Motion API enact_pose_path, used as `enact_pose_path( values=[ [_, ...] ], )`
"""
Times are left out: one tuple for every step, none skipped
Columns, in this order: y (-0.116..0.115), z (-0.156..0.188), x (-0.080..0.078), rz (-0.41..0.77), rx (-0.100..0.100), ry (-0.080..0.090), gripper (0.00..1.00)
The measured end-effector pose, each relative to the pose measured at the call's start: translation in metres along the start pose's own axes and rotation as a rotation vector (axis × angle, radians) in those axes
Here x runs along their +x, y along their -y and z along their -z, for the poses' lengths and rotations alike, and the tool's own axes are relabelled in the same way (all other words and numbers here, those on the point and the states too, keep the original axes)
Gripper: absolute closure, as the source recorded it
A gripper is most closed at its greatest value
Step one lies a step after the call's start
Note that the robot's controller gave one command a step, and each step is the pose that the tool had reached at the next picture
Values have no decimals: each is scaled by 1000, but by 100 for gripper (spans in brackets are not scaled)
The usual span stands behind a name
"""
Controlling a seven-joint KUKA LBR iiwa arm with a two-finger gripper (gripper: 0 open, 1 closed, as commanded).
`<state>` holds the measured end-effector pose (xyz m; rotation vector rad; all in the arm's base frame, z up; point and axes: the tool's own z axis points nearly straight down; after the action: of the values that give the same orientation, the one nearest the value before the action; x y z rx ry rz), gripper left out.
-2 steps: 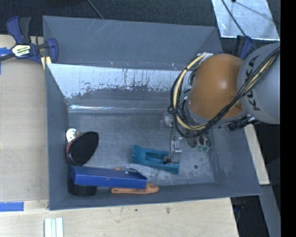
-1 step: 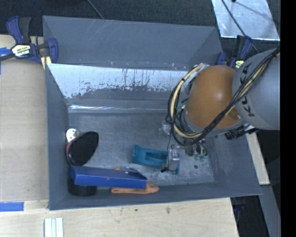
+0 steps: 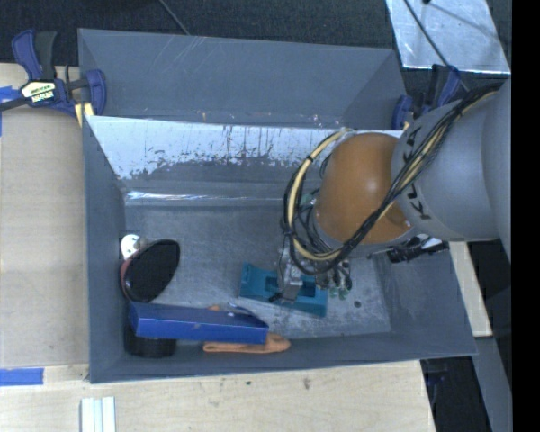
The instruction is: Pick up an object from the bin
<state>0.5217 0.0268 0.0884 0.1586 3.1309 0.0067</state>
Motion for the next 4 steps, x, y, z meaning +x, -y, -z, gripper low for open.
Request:
enact_pose_path(
  values=[
    [0,0,0,0,0,0,100],
    [15,33,7,5,3,1,100],
    [16,48,-37,6,4,-4,100],
    [16,60,-47,1,4,1,100]
  ],
)
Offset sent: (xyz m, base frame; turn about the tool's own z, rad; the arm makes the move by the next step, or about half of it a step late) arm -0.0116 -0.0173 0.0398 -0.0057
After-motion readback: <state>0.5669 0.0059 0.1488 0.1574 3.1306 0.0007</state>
